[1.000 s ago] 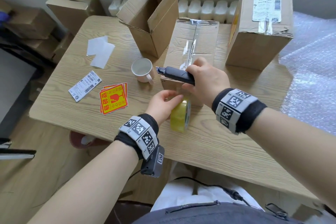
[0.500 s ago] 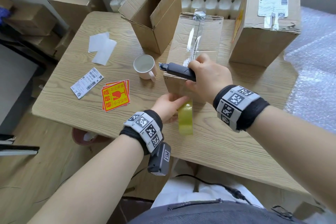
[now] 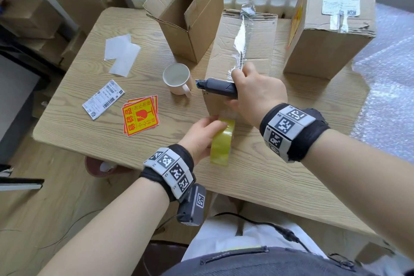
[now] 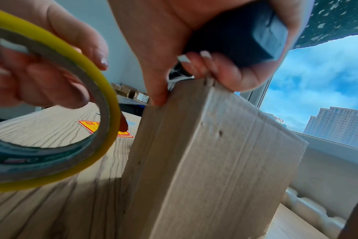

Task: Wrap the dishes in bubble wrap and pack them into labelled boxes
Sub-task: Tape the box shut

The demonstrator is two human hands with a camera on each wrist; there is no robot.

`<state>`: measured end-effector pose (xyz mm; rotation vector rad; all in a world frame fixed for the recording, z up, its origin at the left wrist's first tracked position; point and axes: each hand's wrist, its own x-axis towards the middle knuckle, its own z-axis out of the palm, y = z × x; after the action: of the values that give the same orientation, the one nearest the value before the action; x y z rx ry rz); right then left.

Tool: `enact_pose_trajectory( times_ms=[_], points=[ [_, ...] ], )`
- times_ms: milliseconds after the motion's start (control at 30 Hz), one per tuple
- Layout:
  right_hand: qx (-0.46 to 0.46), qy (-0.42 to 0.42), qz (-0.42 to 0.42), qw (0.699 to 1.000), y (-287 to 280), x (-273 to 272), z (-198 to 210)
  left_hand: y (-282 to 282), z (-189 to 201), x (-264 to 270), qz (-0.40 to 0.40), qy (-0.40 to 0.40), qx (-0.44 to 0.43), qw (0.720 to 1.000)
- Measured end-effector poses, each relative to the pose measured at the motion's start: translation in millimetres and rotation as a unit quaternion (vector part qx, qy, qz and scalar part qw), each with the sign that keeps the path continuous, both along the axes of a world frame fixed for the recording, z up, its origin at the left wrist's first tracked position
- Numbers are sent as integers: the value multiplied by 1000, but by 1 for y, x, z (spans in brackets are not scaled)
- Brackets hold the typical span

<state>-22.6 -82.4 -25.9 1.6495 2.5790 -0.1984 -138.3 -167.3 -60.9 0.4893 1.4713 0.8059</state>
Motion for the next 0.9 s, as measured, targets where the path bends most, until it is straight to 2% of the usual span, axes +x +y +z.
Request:
enact_pose_trajectory(
  times_ms=[100, 167, 433, 600, 700, 900],
  points=[
    [22, -13, 11, 1000, -1, -4, -4, 4, 7, 3, 2, 22, 16, 1000],
    [30, -16, 16, 999, -1, -4, -4, 4, 7, 5, -27, 50, 22, 998],
    [0, -20, 7, 1000, 1, -2, 1, -1, -2, 3, -63, 82, 63, 993],
    [23, -27, 10, 999, -1, -5, -4, 4, -7, 2, -85, 114, 29, 989],
    [74, -52, 17, 996, -5, -6, 2, 3, -9, 2, -85, 98, -6, 991],
    [44, -41, 17, 998, 0, -3, -7, 3, -7, 1, -11, -8, -71, 997]
  ],
)
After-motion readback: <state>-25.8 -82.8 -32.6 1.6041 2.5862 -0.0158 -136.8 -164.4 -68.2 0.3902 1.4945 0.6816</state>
